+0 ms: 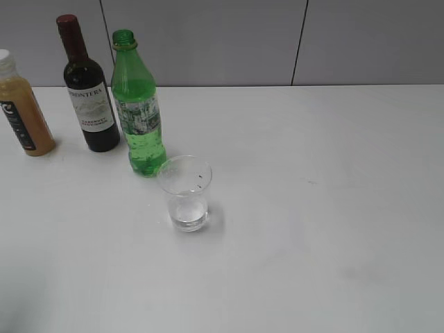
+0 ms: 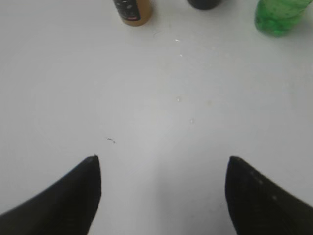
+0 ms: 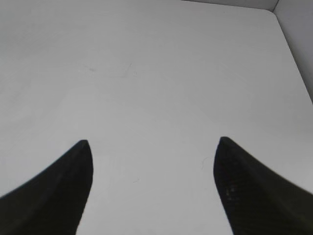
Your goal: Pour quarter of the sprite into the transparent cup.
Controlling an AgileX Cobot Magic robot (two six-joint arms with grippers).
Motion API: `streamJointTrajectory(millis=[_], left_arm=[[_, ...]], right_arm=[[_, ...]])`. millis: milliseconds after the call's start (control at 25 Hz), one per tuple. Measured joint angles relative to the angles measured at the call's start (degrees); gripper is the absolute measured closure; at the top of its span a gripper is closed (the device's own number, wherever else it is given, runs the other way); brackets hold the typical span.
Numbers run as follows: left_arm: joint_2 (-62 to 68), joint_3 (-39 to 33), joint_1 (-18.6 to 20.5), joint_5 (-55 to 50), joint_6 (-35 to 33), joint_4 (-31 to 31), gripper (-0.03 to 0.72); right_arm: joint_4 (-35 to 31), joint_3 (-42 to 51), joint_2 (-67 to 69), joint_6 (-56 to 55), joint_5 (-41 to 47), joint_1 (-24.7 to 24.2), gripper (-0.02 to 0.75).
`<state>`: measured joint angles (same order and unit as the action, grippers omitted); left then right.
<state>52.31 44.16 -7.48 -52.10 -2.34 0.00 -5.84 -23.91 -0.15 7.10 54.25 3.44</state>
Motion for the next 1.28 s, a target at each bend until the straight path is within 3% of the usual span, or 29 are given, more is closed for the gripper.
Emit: streamJointTrajectory(millis=[200,1040,1280], left_arm=[[-3.2,0.0,4.3,-3.9,-3.3,-2.0,0.085],[-25.0,-0.1,4.5,-12.2,-3.7,-6.2,0.098],[-34.7,-5.8,4.5,-12.7,-3.6,-7.0,0.098]], right_arm=[[0.0,0.0,0.0,0.0,0.0,0.0,0.144],[0.0,0.0,0.0,0.0,0.0,0.0,0.144],[0.0,0.0,0.0,0.0,0.0,0.0,0.144]])
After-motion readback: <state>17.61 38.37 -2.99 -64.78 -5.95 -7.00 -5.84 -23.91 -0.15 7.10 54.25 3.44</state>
